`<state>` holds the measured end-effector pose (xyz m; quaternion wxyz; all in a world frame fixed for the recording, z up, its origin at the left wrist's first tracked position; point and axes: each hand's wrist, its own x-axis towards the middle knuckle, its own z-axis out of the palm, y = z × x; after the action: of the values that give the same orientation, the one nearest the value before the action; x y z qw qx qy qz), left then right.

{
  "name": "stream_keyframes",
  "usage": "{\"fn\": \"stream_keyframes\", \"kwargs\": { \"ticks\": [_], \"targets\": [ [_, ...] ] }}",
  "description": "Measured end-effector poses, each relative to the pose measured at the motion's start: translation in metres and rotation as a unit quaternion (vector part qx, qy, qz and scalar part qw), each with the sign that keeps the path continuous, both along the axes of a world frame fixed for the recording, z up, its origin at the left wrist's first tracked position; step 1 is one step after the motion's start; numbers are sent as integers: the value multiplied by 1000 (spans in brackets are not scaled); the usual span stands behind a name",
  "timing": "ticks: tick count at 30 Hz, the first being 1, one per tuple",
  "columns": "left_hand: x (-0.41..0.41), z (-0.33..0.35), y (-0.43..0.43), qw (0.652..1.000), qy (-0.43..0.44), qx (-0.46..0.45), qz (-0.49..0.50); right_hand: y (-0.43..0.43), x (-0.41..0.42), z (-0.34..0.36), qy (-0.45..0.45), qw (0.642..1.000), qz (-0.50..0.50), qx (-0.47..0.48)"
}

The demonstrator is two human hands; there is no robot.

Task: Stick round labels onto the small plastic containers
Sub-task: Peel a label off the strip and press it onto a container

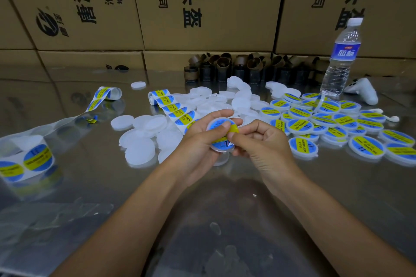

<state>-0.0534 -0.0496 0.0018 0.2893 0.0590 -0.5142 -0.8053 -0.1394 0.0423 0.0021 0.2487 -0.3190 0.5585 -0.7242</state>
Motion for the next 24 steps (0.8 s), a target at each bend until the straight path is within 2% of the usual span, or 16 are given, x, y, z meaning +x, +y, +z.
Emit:
{"fn": "stream_keyframes", "kwargs": {
  "ticks": [13,18,24],
  "targets": [
    [0,-3,-2,1000,-4,-17,0,1,-1,1,17,1000,-10,8],
    [-1,-4,-2,1000,-8,-20,5,3,3,0,141,986,-78,30],
    [-1,-4,1,999,-17,-35,-9,1,1,-6,244,958,-143,45]
  ]
}}
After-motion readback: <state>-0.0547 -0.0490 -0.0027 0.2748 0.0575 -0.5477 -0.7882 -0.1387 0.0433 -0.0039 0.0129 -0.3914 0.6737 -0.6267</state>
